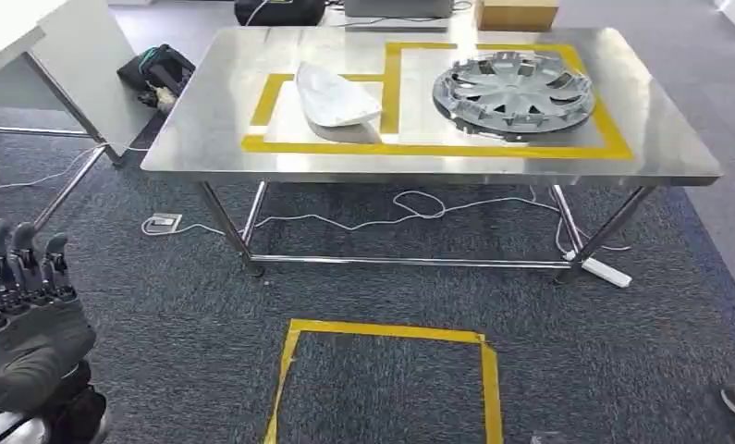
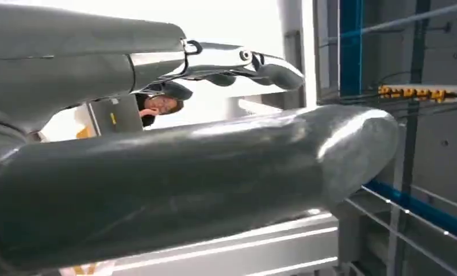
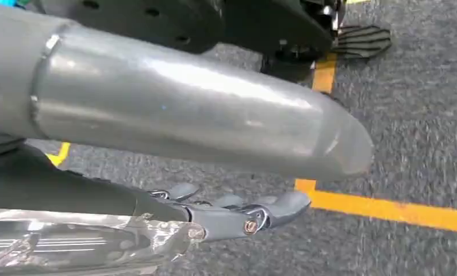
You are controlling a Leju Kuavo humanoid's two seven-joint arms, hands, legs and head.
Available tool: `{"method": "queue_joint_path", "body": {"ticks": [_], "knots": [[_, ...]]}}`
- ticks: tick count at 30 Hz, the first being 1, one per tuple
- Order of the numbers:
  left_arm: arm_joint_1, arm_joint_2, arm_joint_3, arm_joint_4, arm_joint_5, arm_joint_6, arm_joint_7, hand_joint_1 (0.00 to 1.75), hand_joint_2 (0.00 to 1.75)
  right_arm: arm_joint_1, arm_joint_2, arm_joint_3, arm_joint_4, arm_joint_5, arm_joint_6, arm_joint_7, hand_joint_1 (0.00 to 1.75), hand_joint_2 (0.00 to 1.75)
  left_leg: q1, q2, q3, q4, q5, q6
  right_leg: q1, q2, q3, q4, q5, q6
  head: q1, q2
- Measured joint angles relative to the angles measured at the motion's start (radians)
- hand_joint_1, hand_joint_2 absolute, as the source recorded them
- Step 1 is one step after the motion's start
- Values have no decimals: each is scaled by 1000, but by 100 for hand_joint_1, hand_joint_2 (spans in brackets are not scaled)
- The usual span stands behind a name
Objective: Take the parts from the cabinet and place them on the table.
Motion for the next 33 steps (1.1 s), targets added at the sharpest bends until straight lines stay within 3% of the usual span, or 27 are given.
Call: {"method": "queue_joint_path", "body": {"ticks": [2, 3, 4, 5, 6, 7, 8, 9, 11, 12, 13, 16, 17, 18, 19, 21, 22, 23, 24, 25, 26, 27, 28, 29, 32, 33], "knots": [[2, 0, 0, 0, -2, 1, 0, 0, 0, 7, 0, 0, 0, 0, 8, 1, 0, 0, 3, 1, -6, 5, 1, -11, -5, -1, -6, 0, 13, -19, 0, 0], [4, 0, 1, -1, -2, 3, 0, 0, 0, 7, 0, 0, 0, 0, 14, 0, 0, 0, 4, 0, -15, 31, -38, -19, -5, 0, -11, 1, 20, -26, -2, 0], [5, 0, 2, -2, -2, 4, 0, 0, 0, 7, 0, 0, 0, -1, 17, -2, 0, 0, 6, 0, -37, 92, -95, -25, -5, 1, -18, 1, 27, -34, -8, 0], [5, 0, 2, -3, -1, 5, 0, 0, 0, 6, 0, 0, 0, -1, 18, -5, 0, 0, 8, 0, -66, 172, -144, -30, -5, 5, -17, 1, 34, -35, -6, 0], [8, 0, 2, -3, -1, 6, 0, 0, 0, 6, 0, 0, 0, -2, 21, -6, 0, 0, 9, 0, -95, 253, -182, -33, -4, 10, -27, 2, 41, -35, -8, 0], [10, 0, 3, -3, 0, 7, 0, 0, 0, 7, 0, 0, 0, -2, 24, -6, 0, 0, 9, 0, -111, 308, -198, -34, -4, 14, -35, 3, 47, -35, -6, 0], [12, 0, 4, -3, 0, 7, 0, 0, 0, 9, 0, 0, 0, -2, 24, -6, 0, 0, 9, 0, -105, 314, -185, -34, -4, 22, -43, 5, 53, -33, -7, 0], [13, 0, 5, -3, 2, 7, 0, 0, 0, 11, 0, 0, 0, -2, 26, -6, 0, 0, 9, -1, -78, 277, -151, -31, -4, 29, -47, 6, 55, -31, -7, 0], [13, 0, 5, -3, 2, 7, 0, 0, 0, 11, 0, 0, 0, -2, 28, -7, 0, 0, 9, -15, 17, 120, -75, -22, -5, 45, -48, 7, 58, -27, -7, 0], [13, 0, 6, -3, 2, 7, 0, 0, 0, 10, 1, 0, 0, -2, 28, -8, 0, 0, 10, -51, 61, 43, -57, -17, -7, 52, -51, 7, 59, -26, -7, 0], [15, 0, 8, -3, 2, 7, 0, 0, 0, 6, 2, 0, 0, -2, 29, -8, 0, 0, 14, -77, 82, 10, -62, -11, -2, 62, -66, 15, 61, -20, -6, 0], [15, 0, 10, -5, 2, 7, 0, 0, 0, 6, 2, 0, 0, -3, 28, -9, 0, 0, 11, -53, 72, 0, -73, -2, -7, 87, -80, 12, 73, -1, -6, 0], [15, -1, 10, -5, 2, 7, 0, 0, 0, 9, 0, 0, 0, -3, 28, -9, 0, 0, 19, -41, 73, -10, -68, 5, -3, 95, -90, 14, 71, 5, -9, 0], [14, -1, 10, -5, 2, 7, 0, 0, 0, 11, 0, 0, 0, -3, 28, -10, 0, 0, 20, -32, 72, -11, -66, 11, -1, 55, -100, 35, 54, 8, -5, 0], [15, -2, 11, -6, 3, 7, 0, 0, 0, 11, 0, 0, 0, -3, 28, -9, 0, 0, 20, -21, 70, -10, -66, 19, -2, 25, -128, 92, 15, 12, 8, 0], [18, -2, 12, -6, 4, 7, 0, 0, 0, 9, 1, 0, 0, -2, 31, -10, 0, 0, 16, 3, 65, -10, -64, 23, -6, 6, -211, 268, -67, 20, 8, 0], [18, -2, 12, -6, 2, 8, 0, 0, 0, 9, 1, 0, 0, -2, 31, -10, 0, 0, 15, 13, 62, -9, -63, 23, -6, 4, -238, 330, -86, 23, 8, 0], [18, -2, 12, -6, 1, 10, 0, 0, 0, 10, 1, 0, 0, -2, 31, -10, 0, 0, 15, 23, 62, -8, -62, 23, -6, 4, -243, 345, -80, 24, 8, 0], [18, -2, 12, -6, 0, 11, 0, 0, 0, 13, 1, 0, 0, -1, 31, -10, 0, 0, 15, 33, 62, -7, -62, 23, -6, 3, -219, 308, -50, 25, 9, 0], [18, -2, 12, -6, 0, 13, 0, 0, 0, 13, 1, 0, 0, -1, 31, -10, 0, 0, 15, 41, 63, -6, -62, 22, -7, -3, -178, 234, -11, 25, 9, 0], [18, -2, 12, -6, 0, 13, 0, 0, 0, 13, 1, 0, 0, 0, 31, -11, 0, 0, 16, 50, 63, -3, -63, 19, -7, -19, -118, 125, 36, 24, 9, 0], [18, -2, 13, -6, 0, 14, 0, 0, 0, 11, 1, 1, 0, 0, 31, -13, 0, 0, 12, 56, 64, 1, -65, 13, -7, -63, -72, 45, 59, 25, 9, 0], [19, -2, 13, -8, 0, 15, 0, 0, 0, 7, 2, 2, 0, 0, 31, -13, 0, 0, 3, 60, 62, 7, -66, 6, -4, -82, -68, 28, 50, 19, 12, 0], [18, -2, 13, -8, 0, 15, 0, 0, 0, 5, 2, 2, 0, 0, 31, -14, 0, 0, 2, 65, 62, 8, -65, 2, -6, -64, -69, 30, 56, 8, 4, 0], [18, -2, 13, -9, 1, 15, 0, 0, 0, 7, 2, 2, 0, 0, 32, -14, 0, 0, 6, 90, 63, 7, -64, -12, -4, -39, -88, 34, 60, -12, 4, 0], [18, -2, 14, -9, 4, 14, 0, 0, 0, 7, 3, 2, 0, 1, 32, -14, 0, 0, 10, 61, 59, 19, -82, -23, -8, -29, -80, 32, 66, -20, 3, 0]]}}
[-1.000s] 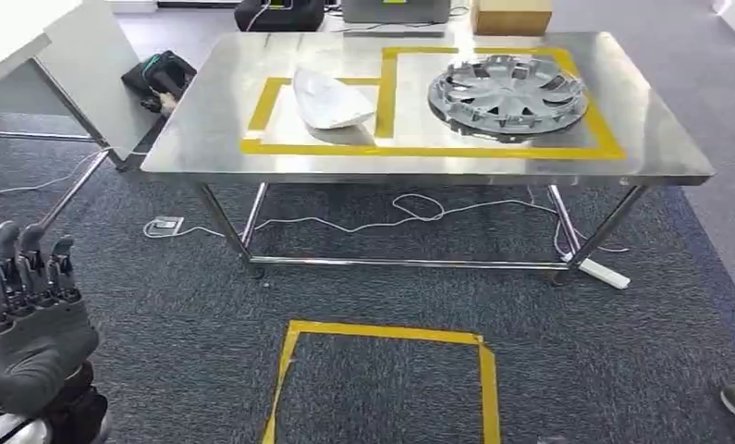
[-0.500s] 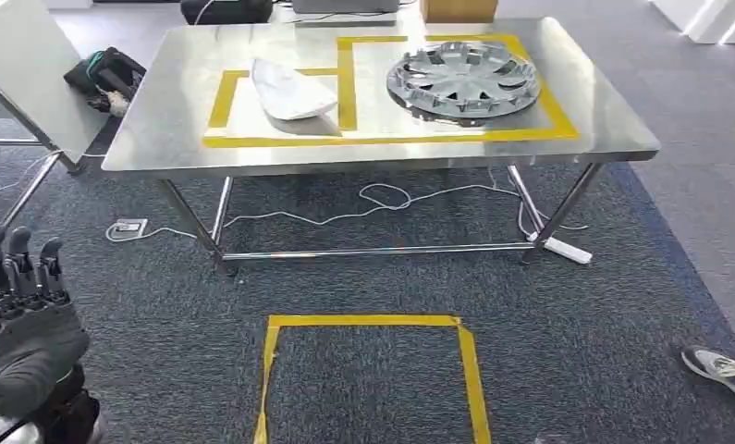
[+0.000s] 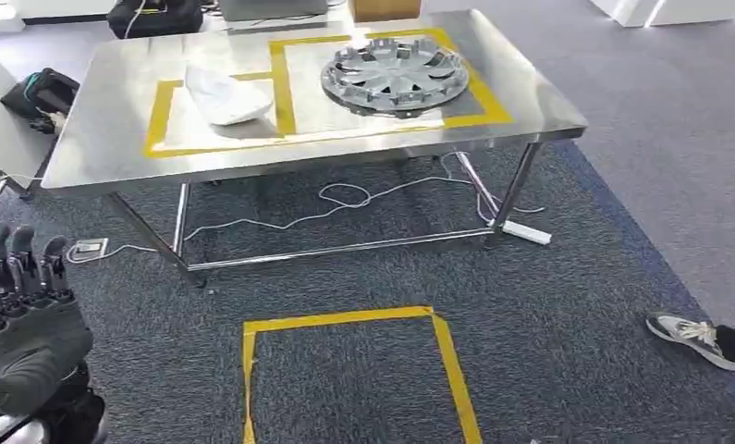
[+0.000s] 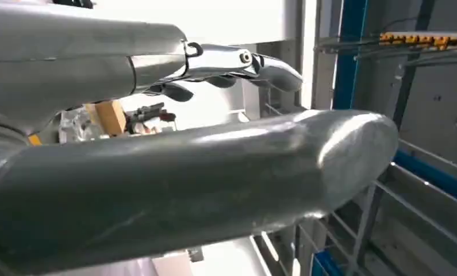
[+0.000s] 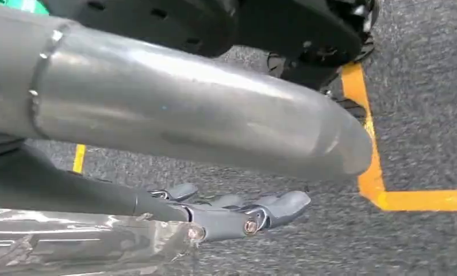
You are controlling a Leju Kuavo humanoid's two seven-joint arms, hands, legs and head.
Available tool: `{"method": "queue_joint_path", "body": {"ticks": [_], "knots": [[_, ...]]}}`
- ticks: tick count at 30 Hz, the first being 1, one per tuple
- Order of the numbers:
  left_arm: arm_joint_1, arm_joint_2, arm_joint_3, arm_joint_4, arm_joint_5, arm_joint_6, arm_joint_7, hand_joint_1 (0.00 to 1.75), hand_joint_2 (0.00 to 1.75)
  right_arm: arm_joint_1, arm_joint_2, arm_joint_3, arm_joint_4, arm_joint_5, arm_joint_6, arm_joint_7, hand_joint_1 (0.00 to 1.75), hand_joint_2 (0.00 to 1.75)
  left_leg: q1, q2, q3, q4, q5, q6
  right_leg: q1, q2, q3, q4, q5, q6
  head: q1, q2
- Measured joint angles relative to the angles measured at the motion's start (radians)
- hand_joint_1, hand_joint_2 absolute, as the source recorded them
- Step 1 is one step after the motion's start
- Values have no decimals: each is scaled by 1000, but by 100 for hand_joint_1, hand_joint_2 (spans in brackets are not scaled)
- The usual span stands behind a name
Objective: Take the parts from the cabinet and place them on the table.
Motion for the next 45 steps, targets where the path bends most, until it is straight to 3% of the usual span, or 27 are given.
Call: {"method": "queue_joint_path", "body": {"ticks": [2, 4, 5, 6, 8, 9, 10, 12, 14, 15, 17, 19, 20, 21, 23, 24, 25, 30, 32, 34, 35, 36, 38, 40, 41, 43, 45], "knots": [[1, -1, 2, -2, 2, -1, 0, 0, 0, -2, 0, 2, 0, 2, 0, 0, 0, 0, 1, -46, -48, 114, -81, -6, -1, 18, -12, 1, 10, -13, -2, 0], [3, 0, 5, -2, 3, -3, 0, 0, 0, -4, 0, 3, 0, 2, -1, 0, 0, 0, 1, -52, -120, 274, -149, -6, 2, 40, -22, 1, 16, -16, -2, 0], [3, 0, 5, -2, 3, -4, 0, 0, 0, -3, 0, 3, 0, 2, -2, 0, 0, 0, 1, -53, -136, 308, -151, -4, 3, 53, -25, 1, 18, -16, -2, 0], [3, -1, 5, -2, 3, -5, 0, 0, 0, -1, 0, 3, 0, 2, -2, 0, 0, 0, 1, -53, -126, 291, -128, -1, 3, 65, -25, 1, 20, -15, -2, 0], [2, -1, 5, -2, 3, -6, 0, 0, 0, 0, 0, 3, 0, 2, -1, 1, 0, 0, 1, -63, -53, 145, -39, 7, 3, 91, -24, 1, 22, -11, -2, 0], [2, -1, 5, -2, 3, -7, 0, 0, 0, -1, 0, 3, 0, 2, -1, 0, 0, 0, 2, -91, -7, 52, 2, 12, 1, 103, -23, 1, 23, -9, -2, 0], [1, -1, 5, -2, 3, -8, 0, 0, 0, -2, 0, 4, 0, 2, 0, 1, 0, 0, 5, -136, 15, 6, -4, 18, 5, 113, -28, 3, 25, -3, -2, 0], [2, -1, 5, -3, 3, -9, 0, 0, 0, -4, 0, 5, 0, 3, 1, 2, 0, 0, 5, -129, 11, -7, -5, 16, 0, 129, -44, 6, 32, 11, 0, 0], [0, -1, 6, -4, 3, -11, 0, 0, 0, 4, 0, 6, 0, 3, 1, 3, 0, 0, 4, -113, 11, -10, 0, 26, -2, 146, -56, -2, 38, 26, 0, 0], [-1, -3, 6, -5, 3, -11, 0, 0, 0, 5, -3, 6, 0, 4, 1, 3, 0, 0, 12, -99, 13, -17, 5, 34, -3, 136, -59, 5, 33, 28, -2, 0], [0, -8, 7, -5, 3, -11, 0, 0, 0, 4, -2, 10, 0, 5, 2, 3, 0, 0, 10, -78, 10, -17, 4, 44, 4, 54, -111, 113, -38, 37, 16, 0], [2, -8, 7, -5, 3, -12, 0, 0, 0, 1, -2, 11, 0, 6, 2, 3, 0, 0, 6, -53, 9, -17, 5, 45, 1, 33, -190, 288, -114, 43, 15, 0], [2, -8, 7, -5, 3, -12, 0, 0, 0, 2, -2, 11, 0, 6, 2, 3, 0, 0, 6, -41, 9, -17, 5, 45, 1, 32, -208, 334, -124, 46, 15, 0], [2, -8, 7, -5, 4, -12, 0, 0, 0, 3, -2, 12, 0, 6, 2, 3, 0, 0, 7, -31, 10, -17, 5, 45, 0, 32, -202, 328, -111, 47, 16, 0], [2, -10, 8, -5, 4, -12, 0, 0, 0, 5, -3, 12, 0, 7, 2, 3, 0, 0, 8, -13, 12, -16, 3, 43, -1, 19, -118, 182, -35, 47, 15, 0], [2, -10, 8, -5, 4, -12, 0, 0, 0, 5, -3, 12, 0, 7, 1, 3, 0, 0, 8, -4, 16, -15, 1, 39, -1, -5, -57, 76, 5, 47, 16, 0], [2, -11, 8, -6, 4, -12, 0, 0, 0, 2, -2, 13, 0, 7, 1, 3, 0, 0, 2, 3, 19, -14, -2, 32, 1, -56, -22, 7, 6, 48, 17, 0], [1, -14, 10, -10, 4, -11, 0, 0, 0, 0, -2, 13, 0, 7, 2, 2, 0, 0, -1, 33, 18, -8, -8, 7, -1, -1, -26, 6, 20, 1, 13, 0], [2, -14, 13, -12, 5, -11, 0, 0, 0, -1, -3, 13, 0, 8, 2, 2, 0, 0, 1, -30, -13, 72, -72, -1, -2, 16, -32, 6, 26, -10, 8, 0], [5, -16, 13, -12, 6, -12, 0, 0, 0, -4, -3, 13, 0, 7, 1, 1, 0, 0, 3, -53, -97, 250, -154, -4, -1, 39, -42, 6, 31, -16, 8, 0], [5, -16, 14, -12, 7, -12, 0, 0, 0, -3, -3, 13, 0, 7, 1, 1, 0, 0, 2, -54, -128, 312, -171, -3, 1, 51, -45, 6, 32, -17, 7, 0], [6, -16, 15, -12, 7, -12, 0, 0, 0, -1, -3, 13, 0, 7, 1, 2, 0, 0, 2, -55, -132, 319, -160, -1, 1, 63, -45, 6, 33, -16, 8, 0], [6, -16, 16, -12, 6, -12, 0, 0, 0, 1, -3, 13, 0, 7, 1, 2, 0, 0, 2, -59, -83, 215, -82, 5, 1, 88, -44, 6, 36, -12, 8, 0], [6, -16, 16, -13, 3, -9, 0, 0, 0, 1, -3, 13, 0, 7, 0, 2, 0, 0, 7, -115, 5, 37, -2, 13, -1, 111, -45, 7, 39, -5, 7, 0], [6, -16, 17, -13, 4, -8, 0, 0, 0, -1, -3, 13, 0, 7, -2, 2, 0, 0, 9, -132, 20, -2, -12, 16, 6, 122, -52, 16, 39, 1, 7, 0], [7, -17, 17, -13, 6, -8, 0, 0, 0, 2, -3, 13, 0, 8, -4, 2, 0, 0, 6, -121, 12, 1, -14, 16, 0, 135, -62, 10, 47, 14, 8, 0], [6, -17, 18, -14, 6, -8, 0, 0, 0, 10, -4, 13, 0, 8, -5, 2, 0, 0, 10, -102, 14, -7, -5, 31, -2, 152, -74, 4, 53, 27, 7, 0]]}}
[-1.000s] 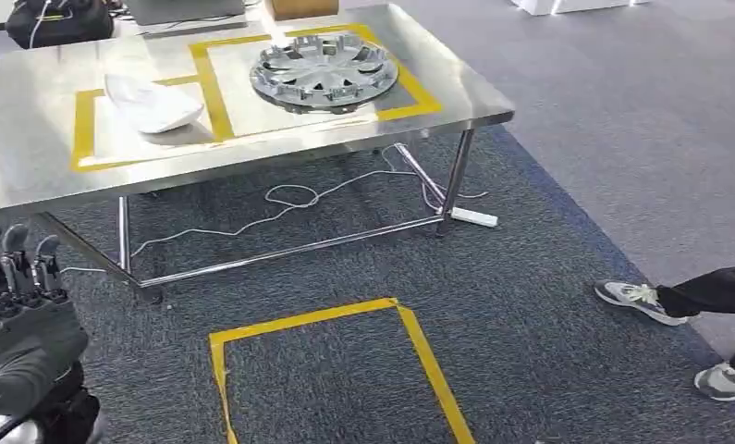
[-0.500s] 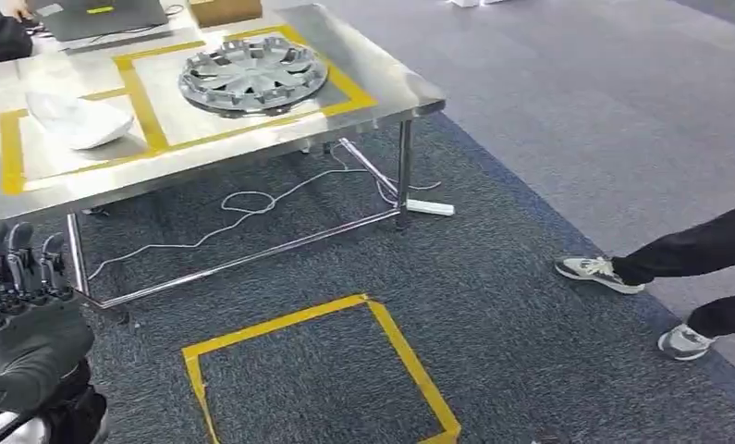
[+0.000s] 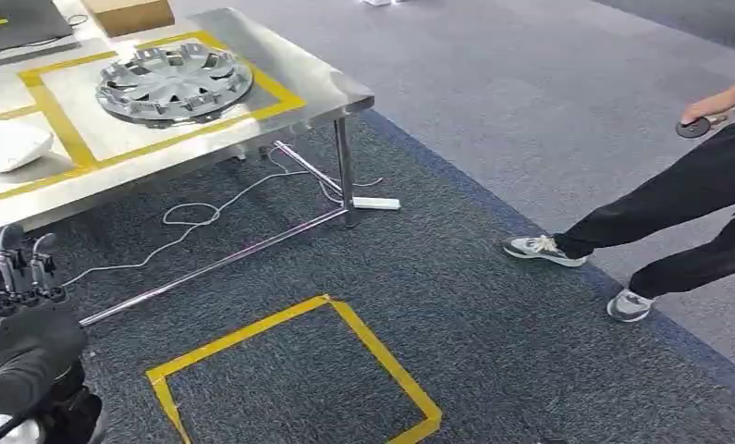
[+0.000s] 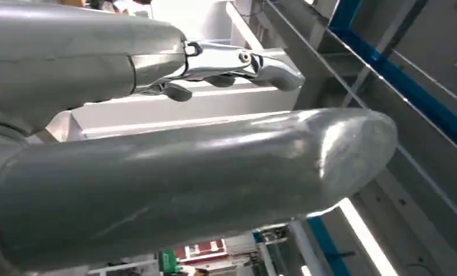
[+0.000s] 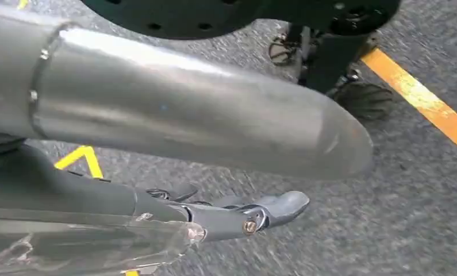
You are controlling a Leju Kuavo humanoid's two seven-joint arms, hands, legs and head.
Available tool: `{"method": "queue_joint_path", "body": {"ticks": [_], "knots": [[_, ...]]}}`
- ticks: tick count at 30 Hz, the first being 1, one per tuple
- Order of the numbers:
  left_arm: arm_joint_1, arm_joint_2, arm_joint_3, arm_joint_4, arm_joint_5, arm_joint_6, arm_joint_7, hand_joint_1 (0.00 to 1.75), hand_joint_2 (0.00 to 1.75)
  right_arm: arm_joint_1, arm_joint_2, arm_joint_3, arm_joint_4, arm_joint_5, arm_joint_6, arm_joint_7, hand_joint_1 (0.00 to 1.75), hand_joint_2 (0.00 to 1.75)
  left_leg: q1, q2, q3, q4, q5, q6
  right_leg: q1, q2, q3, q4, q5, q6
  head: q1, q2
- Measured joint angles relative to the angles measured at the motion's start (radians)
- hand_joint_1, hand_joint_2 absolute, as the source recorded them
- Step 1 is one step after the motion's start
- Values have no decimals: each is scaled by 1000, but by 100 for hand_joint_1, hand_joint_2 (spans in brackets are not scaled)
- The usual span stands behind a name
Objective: Take the parts from the cabinet and place them on the table.
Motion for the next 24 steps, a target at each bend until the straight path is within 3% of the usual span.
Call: {"method": "queue_joint_path", "body": {"ticks": [1, 2, 3, 5, 6, 7, 9, 10, 11, 12, 15, 16, 17, 18, 20, 21, 22, 24], "knots": [[-1, -2, 0, 0, 1, -1, 0, 0, 0, 2, -1, 0, 0, 0, 0, 0, 0, 0, 1, 12, 1, -2, 3, 5, 4, -39, -5, 18, -14, 2, 3, 0], [1, -4, 0, -2, 1, -1, 0, 0, 0, 0, 0, 0, 0, 0, 0, -1, 0, 0, 1, 21, 0, -2, 1, 12, 6, -81, -29, 68, -51, 7, 13, 0], [3, -4, 1, -2, 1, -1, 0, 0, 0, -3, 0, 0, 0, 2, 1, -2, 0, 0, -1, 33, -1, -1, 1, 14, 4, -105, -67, 150, -97, 12, 14, 0], [3, -5, 1, -2, 2, -1, 0, 0, 0, -5, 0, 1, 0, 2, 1, -3, 0, 0, -4, 57, -2, -1, 1, 15, 2, -119, -134, 304, -158, 16, 14, 0], [3, -6, 2, -2, 4, -1, 0, 0, 0, -4, 0, 1, 0, 2, 0, -3, 0, 0, -4, 69, -1, -1, 1, 15, 2, -120, -142, 327, -158, 17, 14, 0], [3, -6, 2, -2, 4, -1, 0, 0, 0, -3, -1, 1, 0, 2, 0, -3, 0, 0, -4, 78, 0, -1, 1, 15, 2, -120, -123, 299, -136, 17, 14, 0], [2, -6, 2, -2, 6, -1, 0, 0, 0, -2, -1, 1, 0, 3, 0, -3, 0, 0, -4, 97, 4, 0, -2, 11, 2, -139, -23, 126, -58, 14, 14, 0], [2, -6, 2, -2, 6, -2, 0, 0, 0, -4, -1, 1, 0, 3, 0, -3, 0, 0, -4, 105, 8, 0, -4, 7, 3, -174, 29, 41, -31, 14, 14, 0], [2, -6, 2, -2, 5, -1, 0, 0, 0, -8, 0, 1, 0, 3, 1, -3, 0, 0, -15, 111, 8, 5, -9, 0, 11, -200, 44, 9, -42, 9, 16, 0], [1, -6, 3, -2, 5, -1, 0, 0, 0, -10, 0, 1, 0, 3, 1, -3, 0, 0, -16, 116, 8, 6, -8, -5, 7, -180, 46, 9, -34, -5, 9, 0], [1, -8, 3, -2, 4, -2, 0, 0, 0, -7, 0, 1, 0, 3, 2, -3, 0, 0, -13, 141, 9, 3, -6, -18, 10, -154, 34, 11, -29, -22, 11, 0], [1, -8, 3, -2, 3, -2, 0, 0, 0, -6, 0, 1, 0, 3, 2, -3, 0, 0, -9, 112, 6, 11, -19, -28, 4, -145, 35, 6, -24, -30, 10, 0], [2, -8, 3, -3, 2, -2, 0, 0, 0, -7, -1, 0, 0, 3, 1, -2, 0, 0, -8, 74, -10, 48, -50, -31, 3, -136, 33, 5, -21, -35, 6, 0], [5, -8, 3, -4, -2, -1, 0, 0, 0, -8, -1, 1, 0, 3, 0, -3, 0, 0, -7, 55, -44, 124, -94, -33, 2, -127, 30, 5, -19, -39, 5, 0], [11, -9, 3, -4, -3, -1, 0, 0, 0, -10, -1, 1, 0, 3, -2, -2, 0, 0, -7, 48, -123, 290, -162, -34, 4, -104, 24, 5, -17, -44, 5, 0], [12, -9, 3, -4, -3, -1, 0, 0, 0, -9, -1, 1, 0, 4, -2, -2, 0, 0, -7, 48, -144, 328, -165, -33, 5, -92, 22, 5, -16, -44, 5, 0], [13, -8, 3, -4, -3, -1, 0, 0, 0, -7, -1, 0, 0, 3, -2, -1, 0, 0, -7, 48, -140, 316, -144, -31, 5, -80, 22, 5, -14, -42, 5, 0], [13, -8, 3, -5, -3, -1, 0, 0, 0, -4, -1, 1, 0, 4, -2, -1, 0, 0, -6, 38, -73, 174, -52, -25, 3, -54, 23, 5, -11, -37, 5, 0]]}}
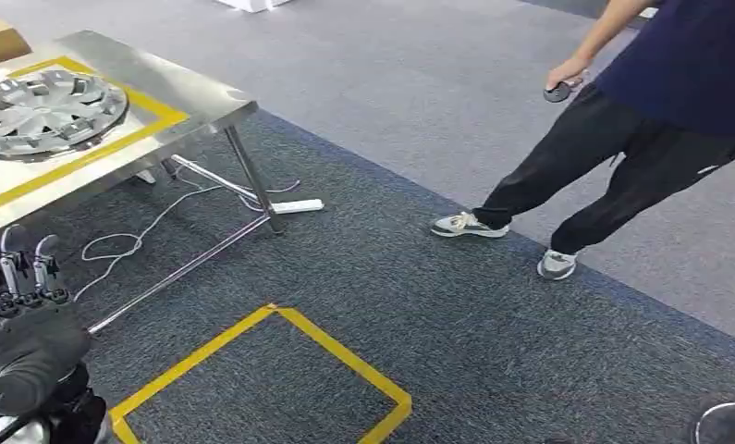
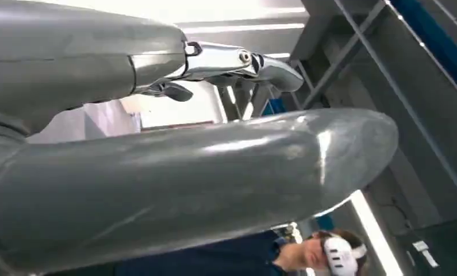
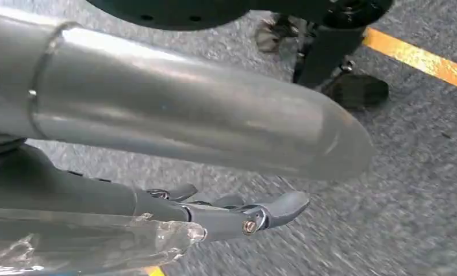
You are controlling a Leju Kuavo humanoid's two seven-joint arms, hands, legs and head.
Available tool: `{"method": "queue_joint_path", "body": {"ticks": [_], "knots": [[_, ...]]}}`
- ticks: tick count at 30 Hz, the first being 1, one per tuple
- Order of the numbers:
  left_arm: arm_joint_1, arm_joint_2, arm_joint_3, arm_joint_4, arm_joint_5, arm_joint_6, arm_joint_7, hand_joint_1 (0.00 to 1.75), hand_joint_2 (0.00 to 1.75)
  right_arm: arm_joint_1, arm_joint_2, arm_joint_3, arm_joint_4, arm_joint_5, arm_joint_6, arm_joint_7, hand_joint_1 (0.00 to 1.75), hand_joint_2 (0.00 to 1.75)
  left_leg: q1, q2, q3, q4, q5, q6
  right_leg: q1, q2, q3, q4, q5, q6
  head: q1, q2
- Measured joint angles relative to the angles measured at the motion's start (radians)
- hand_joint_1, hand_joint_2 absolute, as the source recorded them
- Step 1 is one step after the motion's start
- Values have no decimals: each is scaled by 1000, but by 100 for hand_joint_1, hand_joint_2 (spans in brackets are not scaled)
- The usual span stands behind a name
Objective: Take the parts from the cabinet and place them on the table.
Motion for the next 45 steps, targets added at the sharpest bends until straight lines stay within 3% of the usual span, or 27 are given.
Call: {"method": "queue_joint_path", "body": {"ticks": [1, 2, 6, 7, 8, 9, 12, 13, 15, 16, 17, 22, 23, 24, 26, 28, 31, 32, 33, 35, 37, 38, 39, 40, 42, 43, 45], "knots": [[0, 0, 0, -1, 0, 0, 0, 0, 0, 0, 0, 0, 0, 0, 0, 0, 0, 0, 2, -27, 49, -99, 43, 3, -1, 13, 0, 0, 2, 4, 0, 0], [-1, 0, 0, -1, 0, 0, 0, 0, 0, -1, 0, 0, 0, 0, 0, 0, 0, 0, 6, -82, 72, -154, 46, 5, 2, 22, -4, 3, 4, 9, -1, 0], [-1, -5, 1, -3, 0, 0, 0, 0, 0, 5, 0, 0, 0, 0, 0, 1, 0, 0, 0, -56, 72, -167, 47, 22, -6, 58, -23, -7, 18, 37, 0, 0], [-2, -8, 1, -3, 0, 0, 0, 0, 0, 7, 0, 0, 0, 0, 0, 1, 0, 0, 7, -40, 74, -174, 53, 31, -5, 36, -31, 4, 14, 38, 1, 0], [0, -9, 1, -3, 0, -1, 0, 0, 0, 7, 0, 0, 0, 0, 0, 2, 0, 0, 6, -31, 75, -174, 52, 35, 0, -19, -46, 36, -11, 42, 7, 0], [1, -10, 2, -4, 0, -1, 0, 0, 0, 4, 0, 0, 0, 0, 0, 2, 0, 0, 5, -19, 75, -174, 52, 39, -1, -47, -76, 99, -51, 47, 10, 0], [2, -11, 2, -4, 0, -1, 0, 0, 0, 0, 0, 0, 0, 1, 0, 2, 0, 0, 1, 21, 74, -174, 51, 40, -1, -65, -174, 322, -144, 55, 8, 0], [2, -12, 2, -3, -1, -1, 0, 0, 0, 2, 0, 0, 0, 1, 0, 2, 0, 0, 1, 31, 75, -174, 51, 40, -1, -65, -170, 319, -134, 55, 8, 0], [2, -14, 2, -3, -1, -2, 0, 0, 0, 4, 0, 0, 0, 2, -2, 4, 0, 0, 1, 50, 77, -173, 48, 38, -1, -74, -92, 185, -64, 53, 8, 0], [1, -14, 2, -3, -1, -2, 0, 0, 0, 4, 0, 0, 0, 2, -2, 5, 0, 0, 2, 59, 81, -172, 45, 35, -1, -92, -35, 87, -28, 52, 9, 0], [1, -14, 2, -3, -2, -2, 0, 0, 0, 2, 0, 0, 0, 2, -2, 6, 0, 0, -1, 67, 86, -172, 42, 29, 1, -138, 7, 9, -21, 51, 8, 0], [-4, -14, 1, -4, -3, -2, 0, 0, 0, -2, 0, 0, 0, 3, 1, 8, 0, 0, -3, 94, 83, -177, 38, 4, 4, -88, 5, 2, -9, 9, 5, 0], [-6, -14, 1, -4, -3, -2, 0, 0, 0, 0, 0, 0, 0, 4, 2, 9, 0, 0, -2, 59, 80, -154, 19, -5, 1, -80, 5, -3, -5, 4, 1, 0], [-6, -14, 1, -4, -3, -2, 0, 0, 0, 0, 0, 0, 0, 6, 2, 9, 0, 0, -2, 29, 55, -92, -20, -7, 0, -74, 4, -4, -3, -1, -1, 0], [0, -14, 1, -4, -3, -2, 0, 0, 0, -5, 0, 0, 0, 8, 2, 9, 0, 0, -1, 11, -24, 76, -97, -9, 1, -53, 0, -4, -2, -3, -2, 0], [1, -14, 1, -4, -3, -2, 0, 0, 0, -4, 0, 0, 0, 9, 2, 9, 0, 0, -1, 9, -67, 153, -109, -7, 2, -31, -1, -4, -1, -5, -1, 0], [1, -14, 1, -4, -3, -2, 0, 0, 0, -2, 0, 0, 0, 10, 2, 9, 0, 0, 1, -7, 18, -38, 21, 0, 0, 8, 1, -2, 3, 0, -2, 0], [1, -14, 1, -4, -3, -2, 0, 0, 0, -2, 0, 0, 0, 10, 2, 9, 0, 0, 5, -47, 58, -123, 55, 1, -2, 19, 0, -2, 4, 3, -2, 0], [1, -14, 1, -4, -3, -2, 0, 0, 0, -4, 0, 0, 0, 11, 2, 9, 0, 0, 7, -79, 73, -163, 49, 5, 5, 30, -7, 6, 4, 10, -2, 0], [1, -14, 1, -5, -3, -2, 0, 0, 0, -3, 0, 0, 0, 11, 2, 9, 0, 0, 5, -66, 67, -165, 45, 7, -1, 47, -19, 3, 12, 21, -2, 0], [-1, -12, 3, -6, -5, 2, 0, 0, 0, 6, 0, 0, 0, 11, 2, 9, 0, 0, 6, -45, 70, -172, 54, 23, -5, 66, -33, -4, 17, 36, -2, 0], [-3, -13, 3, -6, -5, 4, 0, 0, 0, 8, 0, 0, 0, 11, 2, 9, 0, 0, 7, -33, 72, -174, 56, 28, -2, 22, -35, 14, 7, 36, 0, 0], [-2, -13, 4, -8, -5, 6, 0, 0, 0, 5, 2, 0, 0, 11, 2, 9, 0, 0, 6, -26, 72, -174, 55, 35, 2, -28, -55, 56, -24, 39, 7, 0], [0, -12, 7, -10, -5, 8, 0, 0, 0, 2, 2, 0, 0, 11, 4, 8, 0, 0, 4, -10, 72, -174, 54, 38, 0, -53, -95, 140, -72, 44, 7, 0], [0, -12, 11, -10, 0, 9, 0, 0, 0, -3, 4, 0, 0, 10, 4, 8, 0, 0, 1, 16, 71, -173, 53, 39, -1, -65, -169, 302, -139, 48, 7, 0], [0, -11, 14, -10, 1, 8, 0, 0, 0, -2, 4, 0, 0, 10, 4, 9, 0, 0, 1, 27, 72, -173, 52, 40, -1, -65, -180, 331, -141, 50, 6, 0], [0, -11, 21, -10, 3, 6, 0, 0, 0, 1, 4, 0, 0, 10, 5, 10, 0, 0, 1, 46, 75, -173, 51, 37, -2, -69, -130, 245, -88, 51, 7, 0]]}}
